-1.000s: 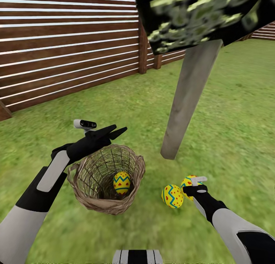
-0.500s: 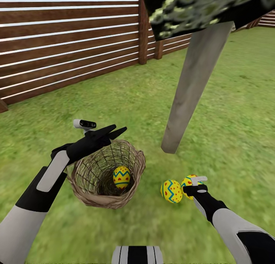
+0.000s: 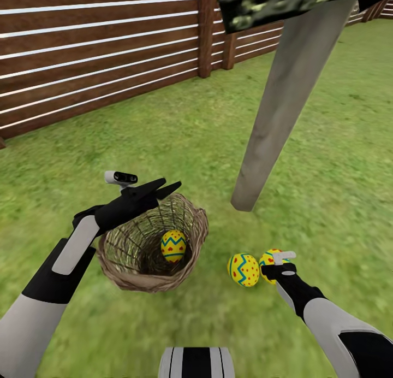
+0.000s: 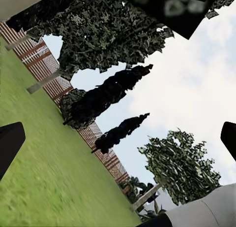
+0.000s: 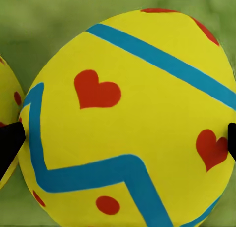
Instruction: Take the three Easter eggs out of the wicker basket on the lawn in the garden, then place them on the lawn next to a single tree (choose any tree) so that all three eggs are next to the same tree and none are left in the basket.
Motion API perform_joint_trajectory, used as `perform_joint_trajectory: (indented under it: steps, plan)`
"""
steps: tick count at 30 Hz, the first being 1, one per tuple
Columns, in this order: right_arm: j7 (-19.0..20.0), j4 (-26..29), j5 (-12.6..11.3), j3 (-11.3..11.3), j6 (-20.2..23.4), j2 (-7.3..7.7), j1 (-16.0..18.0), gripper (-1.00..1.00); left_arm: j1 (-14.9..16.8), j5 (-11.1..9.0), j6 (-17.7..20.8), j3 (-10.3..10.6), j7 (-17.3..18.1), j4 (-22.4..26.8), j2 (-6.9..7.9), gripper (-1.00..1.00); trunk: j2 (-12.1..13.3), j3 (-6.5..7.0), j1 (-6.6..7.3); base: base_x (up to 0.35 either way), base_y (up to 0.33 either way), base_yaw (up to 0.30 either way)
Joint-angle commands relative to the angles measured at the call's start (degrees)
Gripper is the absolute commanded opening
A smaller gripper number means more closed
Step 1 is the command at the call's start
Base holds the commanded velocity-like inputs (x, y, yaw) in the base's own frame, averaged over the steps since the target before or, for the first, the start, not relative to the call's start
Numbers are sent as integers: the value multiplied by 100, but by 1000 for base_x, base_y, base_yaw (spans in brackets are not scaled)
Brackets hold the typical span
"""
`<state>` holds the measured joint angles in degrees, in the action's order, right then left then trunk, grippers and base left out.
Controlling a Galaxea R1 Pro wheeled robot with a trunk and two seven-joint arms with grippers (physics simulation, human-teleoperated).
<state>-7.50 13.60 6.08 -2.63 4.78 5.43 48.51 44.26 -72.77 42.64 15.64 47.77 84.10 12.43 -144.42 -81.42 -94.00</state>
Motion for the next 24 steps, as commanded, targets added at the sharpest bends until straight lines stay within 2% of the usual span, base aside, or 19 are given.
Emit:
perform_joint_trajectory:
  steps: [1,14,19,20,24]
  plan:
    - [-19,11,60,-27,44,2,0,-100,5,-44,33,9,-4,0,5,100,-3,-26,-1,0,0,0]
    - [-23,20,51,-2,37,1,0,-100,7,-44,33,9,-3,1,5,100,-20,-314,-35,0,0,0]
    - [-23,23,43,9,40,10,0,-100,5,-44,33,9,-4,1,5,100,-20,-314,-35,0,0,0]
    - [-23,21,43,12,41,10,0,100,7,-44,33,9,-4,1,5,100,-20,-314,-35,0,0,0]
    - [-23,20,40,17,49,10,0,100,4,-44,33,9,-4,1,5,100,-20,-314,-35,0,0,0]
